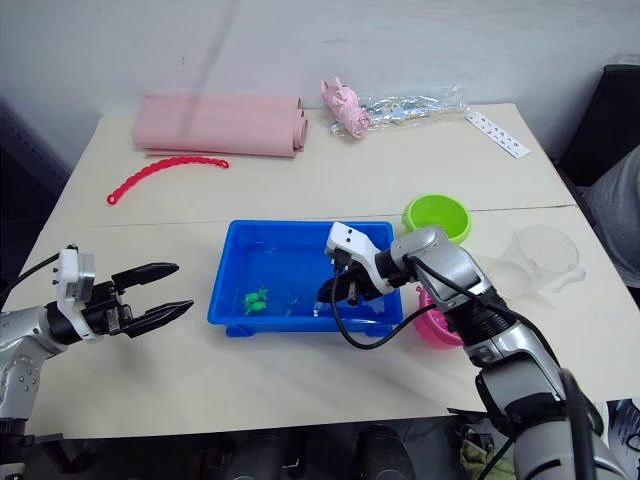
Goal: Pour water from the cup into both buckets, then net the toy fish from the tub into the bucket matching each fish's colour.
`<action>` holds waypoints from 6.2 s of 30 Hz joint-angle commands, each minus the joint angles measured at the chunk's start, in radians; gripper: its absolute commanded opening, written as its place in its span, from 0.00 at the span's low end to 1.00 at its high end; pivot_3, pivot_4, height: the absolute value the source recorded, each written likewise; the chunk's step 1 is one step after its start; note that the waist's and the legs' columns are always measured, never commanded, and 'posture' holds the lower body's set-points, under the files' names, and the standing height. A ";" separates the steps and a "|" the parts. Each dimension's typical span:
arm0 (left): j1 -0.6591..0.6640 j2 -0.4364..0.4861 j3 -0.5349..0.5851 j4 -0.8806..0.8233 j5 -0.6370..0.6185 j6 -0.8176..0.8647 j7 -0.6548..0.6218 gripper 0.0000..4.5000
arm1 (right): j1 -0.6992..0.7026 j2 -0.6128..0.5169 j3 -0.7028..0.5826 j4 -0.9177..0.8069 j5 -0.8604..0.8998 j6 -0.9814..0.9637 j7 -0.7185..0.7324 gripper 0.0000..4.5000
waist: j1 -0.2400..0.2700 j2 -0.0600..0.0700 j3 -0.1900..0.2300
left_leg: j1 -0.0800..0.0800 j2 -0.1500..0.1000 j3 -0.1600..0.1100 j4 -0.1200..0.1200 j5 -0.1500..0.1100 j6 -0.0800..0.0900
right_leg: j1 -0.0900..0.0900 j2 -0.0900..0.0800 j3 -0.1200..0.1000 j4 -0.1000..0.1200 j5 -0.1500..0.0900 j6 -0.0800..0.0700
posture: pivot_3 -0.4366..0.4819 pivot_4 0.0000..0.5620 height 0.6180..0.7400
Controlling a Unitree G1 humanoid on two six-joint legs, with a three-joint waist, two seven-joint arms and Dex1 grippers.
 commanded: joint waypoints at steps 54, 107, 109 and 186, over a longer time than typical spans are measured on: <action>-0.104 -0.010 -0.057 0.058 0.025 -0.042 -0.010 0.99 | 0.094 -0.072 -0.106 -0.075 0.045 -0.035 -0.084 0.00 | 0.002 0.000 0.000 | 0.000 0.000 0.000 0.000 0.000 0.000 | 0.000 0.000 0.000 0.000 0.000 0.000 | 0.48 0.27 1.00; -0.133 0.022 -0.047 0.063 0.026 -0.044 -0.039 0.99 | 0.316 0.013 -0.312 -0.233 0.089 -0.382 -0.209 0.00 | 0.003 0.000 0.000 | 0.000 0.000 0.000 0.000 0.001 0.000 | 0.000 0.000 0.000 0.000 0.000 0.000 | 0.48 0.27 1.00; -0.137 0.015 -0.054 0.054 0.027 -0.042 -0.040 0.99 | 0.382 -0.002 -0.357 -0.327 0.124 -0.378 -0.229 0.00 | 0.006 0.000 0.000 | 0.000 0.000 0.000 0.000 0.001 0.000 | 0.000 0.000 0.000 0.000 0.000 0.000 | 0.48 0.27 1.00; -0.477 -0.309 -0.325 0.049 0.072 0.018 0.046 0.99 | 0.841 -0.507 -0.759 -0.176 -0.597 -1.164 -0.859 0.00 | 0.031 -0.001 0.000 | 0.000 -0.002 0.001 0.001 0.005 0.002 | 0.003 0.001 0.000 0.000 0.000 0.000 | 0.48 0.27 1.00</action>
